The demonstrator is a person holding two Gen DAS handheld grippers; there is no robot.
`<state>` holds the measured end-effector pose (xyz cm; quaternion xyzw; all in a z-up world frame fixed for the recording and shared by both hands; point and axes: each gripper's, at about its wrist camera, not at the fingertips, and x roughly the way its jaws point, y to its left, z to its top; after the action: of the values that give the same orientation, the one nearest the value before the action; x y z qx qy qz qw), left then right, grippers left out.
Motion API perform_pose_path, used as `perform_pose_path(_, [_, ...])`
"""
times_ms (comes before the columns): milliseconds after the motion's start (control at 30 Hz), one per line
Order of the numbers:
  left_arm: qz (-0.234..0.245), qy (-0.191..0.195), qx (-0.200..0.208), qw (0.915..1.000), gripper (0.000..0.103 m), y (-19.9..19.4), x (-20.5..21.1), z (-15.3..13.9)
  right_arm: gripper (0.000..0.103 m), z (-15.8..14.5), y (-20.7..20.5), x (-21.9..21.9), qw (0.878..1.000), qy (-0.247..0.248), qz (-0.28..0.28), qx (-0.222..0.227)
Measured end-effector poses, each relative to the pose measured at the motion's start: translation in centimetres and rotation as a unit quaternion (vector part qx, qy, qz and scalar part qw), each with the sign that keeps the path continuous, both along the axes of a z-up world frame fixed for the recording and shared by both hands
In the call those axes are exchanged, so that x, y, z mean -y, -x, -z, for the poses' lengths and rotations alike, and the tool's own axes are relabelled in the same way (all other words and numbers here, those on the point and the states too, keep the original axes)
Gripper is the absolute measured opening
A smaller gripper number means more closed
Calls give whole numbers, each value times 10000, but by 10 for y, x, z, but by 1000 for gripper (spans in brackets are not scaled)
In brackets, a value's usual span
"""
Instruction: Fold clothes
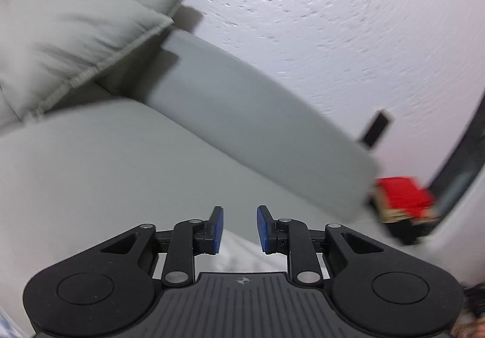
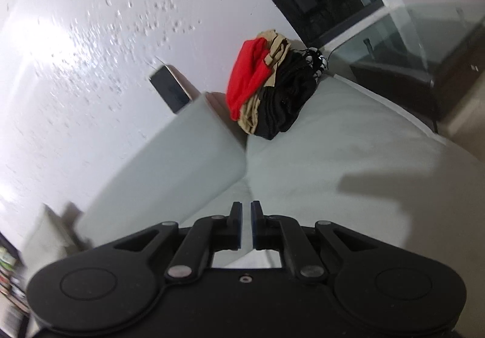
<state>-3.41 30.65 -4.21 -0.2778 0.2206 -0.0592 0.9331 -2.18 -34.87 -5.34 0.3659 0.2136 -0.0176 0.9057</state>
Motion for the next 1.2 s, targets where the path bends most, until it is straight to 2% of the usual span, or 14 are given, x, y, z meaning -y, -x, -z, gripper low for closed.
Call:
perform_pose_path(67, [333,-194,-162,9991,23,-4,21,1,23,5,7,-10,9992,-196,-306,-136])
perform_pose_path(133, [474,-870,-529,9937,24,-18,64,3,41,12,0,-36,9965,-251,-680,-408])
perform_pose_path(200, [574,-1672,-906,9801,23,-33,114,14,42,38,-18,-62,9905,-337,-1097,-760])
perform_pose_path(267, [731,-2406,-1121,9614,19,-44,155,28,38,64,-31,-92,9816,-435,-1516,-1075])
perform_pose_path(333, [1002,-2923,-1058,9452,19,-51,191,38,16,84,-44,-118,9733,-140,-1872,-1323])
perform_pose_path(400, [1212,-3319,-994,9302,28,-56,213,49,16,92,-54,-138,9640,320,-2203,-1453])
perform_pose_path(467, [1421,-3705,-1245,9094,27,-58,229,61,17,97,-58,-148,9563,772,-2351,-1554])
perform_pose_path(600, [1628,-4716,-1615,8515,25,-24,232,77,13,96,-41,-155,9347,1526,-2671,-1783])
perform_pose_path(700, [1594,-5098,-1599,8302,25,9,221,77,16,90,-9,-146,9194,2165,-2676,-1904])
perform_pose_path(767, [1444,-4939,-1660,8412,25,21,202,73,20,85,12,-137,9187,2289,-2576,-1930])
perform_pose_path(900, [772,-4064,-1210,9023,27,30,173,51,26,71,31,-115,9452,1820,-2224,-1551])
perform_pose_path(1000, [295,-3471,-873,9333,28,22,163,39,27,67,21,-106,9605,1587,-1824,-1378])
perform_pose_path(1100, [447,-3291,-1120,9366,28,-27,174,48,26,76,-7,-119,9603,1519,-1894,-1371])
perform_pose_path(1200, [420,-3678,-1644,9143,29,-67,191,69,26,87,-34,-139,9543,1738,-1982,-1406])
